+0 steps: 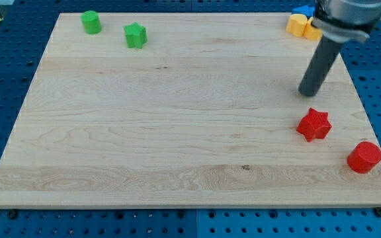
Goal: Move the blue triangle towards the center
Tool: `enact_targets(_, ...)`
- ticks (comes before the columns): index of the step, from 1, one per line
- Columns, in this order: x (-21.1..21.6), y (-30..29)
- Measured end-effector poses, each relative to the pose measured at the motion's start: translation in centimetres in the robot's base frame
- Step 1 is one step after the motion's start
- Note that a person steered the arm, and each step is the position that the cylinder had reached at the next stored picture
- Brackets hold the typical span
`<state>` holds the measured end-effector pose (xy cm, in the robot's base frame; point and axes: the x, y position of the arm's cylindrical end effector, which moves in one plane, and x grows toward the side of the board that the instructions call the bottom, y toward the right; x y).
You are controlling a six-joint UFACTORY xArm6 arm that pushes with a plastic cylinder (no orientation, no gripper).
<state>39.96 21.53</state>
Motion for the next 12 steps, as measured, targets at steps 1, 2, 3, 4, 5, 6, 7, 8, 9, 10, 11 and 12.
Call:
enact_targets(1,-5.2,5.7)
enact_targets(2,-13.2,10.7)
enact_targets(3,-20.7,12.0)
enact_targets(4,-20.8,11.0)
enact_targets(5,-20.5,6.0)
enact_targets(6,-18.5,2.9)
enact_targets(7,-15.0,1.7)
enact_targets(8,-15.2,1.5)
enact_targets(9,-20.8,2.3)
enact_targets(10,-20.7,1.1)
enact_targets(11,-20.2,-4.0)
enact_targets(12,-17.6,-8.8)
